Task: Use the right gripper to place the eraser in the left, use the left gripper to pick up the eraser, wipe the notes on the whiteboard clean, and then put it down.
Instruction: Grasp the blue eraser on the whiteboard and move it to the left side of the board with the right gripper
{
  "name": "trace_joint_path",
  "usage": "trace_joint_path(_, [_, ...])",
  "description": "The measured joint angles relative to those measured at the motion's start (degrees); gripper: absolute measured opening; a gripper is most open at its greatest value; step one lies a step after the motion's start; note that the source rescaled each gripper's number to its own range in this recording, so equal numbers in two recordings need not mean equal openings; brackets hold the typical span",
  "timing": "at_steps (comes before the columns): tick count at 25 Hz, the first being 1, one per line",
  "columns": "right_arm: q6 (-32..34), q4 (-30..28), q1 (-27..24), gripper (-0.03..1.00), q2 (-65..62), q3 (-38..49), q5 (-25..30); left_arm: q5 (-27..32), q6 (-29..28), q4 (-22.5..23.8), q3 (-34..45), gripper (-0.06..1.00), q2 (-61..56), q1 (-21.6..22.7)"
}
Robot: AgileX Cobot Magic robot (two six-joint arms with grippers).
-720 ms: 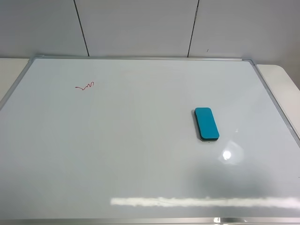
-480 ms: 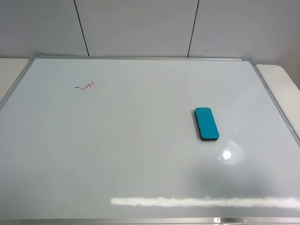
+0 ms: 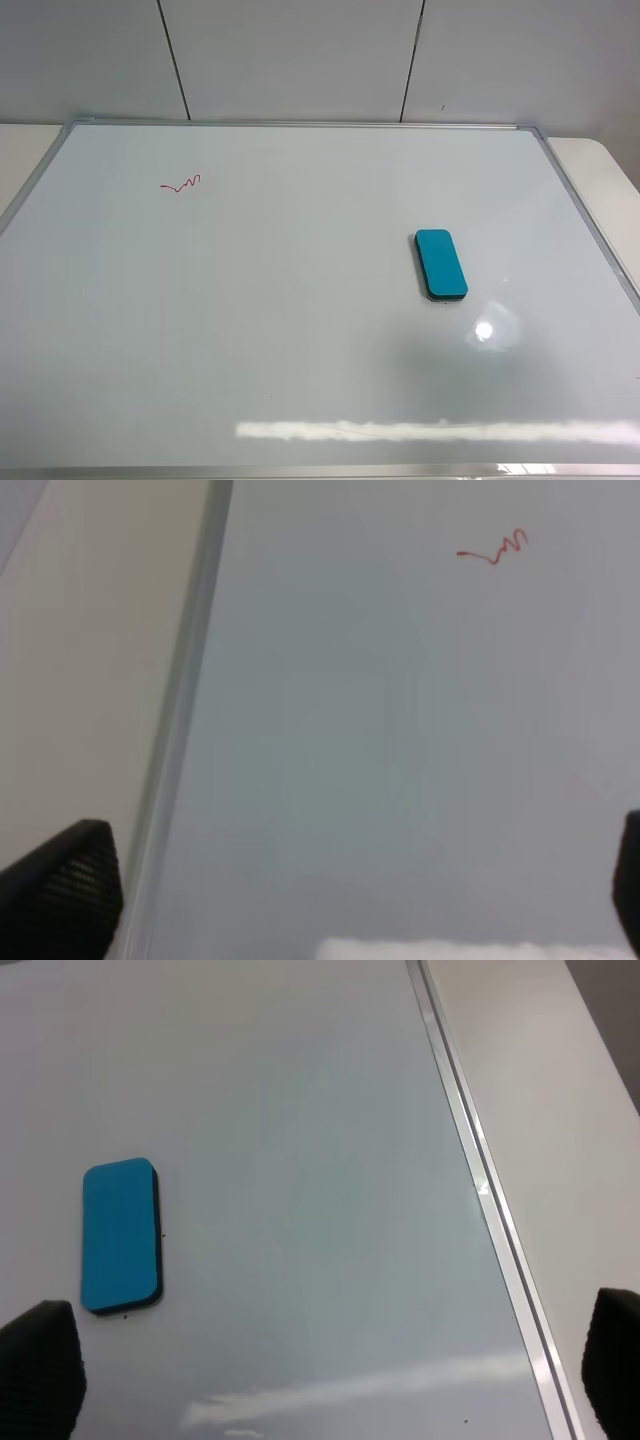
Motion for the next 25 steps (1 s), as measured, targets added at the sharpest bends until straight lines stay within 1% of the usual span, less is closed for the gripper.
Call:
trace_joint_path(5, [-1.0,0.6,0.0,1.00,11.9,-6.0,-0.7,0.0,0.0,0.0,0.0,1.00,0.0,0.0])
trace_joint_path(7, [-2.3,2.2,0.0,1.00,16.2,-8.2,-1.1,0.0,0.0,0.0,0.0,1.00,0.0,0.0])
trace_joint_path(11, [-6.2,7.6,0.0,0.99,24.5,-11.0,-2.5,0.0,0.0,0.0,0.0,1.00,0.0,0.0])
trace_joint_path(18, [-13.6,16.5,0.0,0.98,36.8,-11.3,-6.1,0.0,0.0,0.0,0.0,1.00,0.0,0.0])
trace_joint_path(21, [-15.5,18.2,0.0,0.94,40.5,-11.3,-6.2,0.0,0.0,0.0,0.0,1.00,0.0,0.0])
trace_joint_path(25, [-16.0,18.3,0.5,0.91,44.6,-11.3,-7.7,0.0,0.0,0.0,0.0,1.00,0.0,0.0])
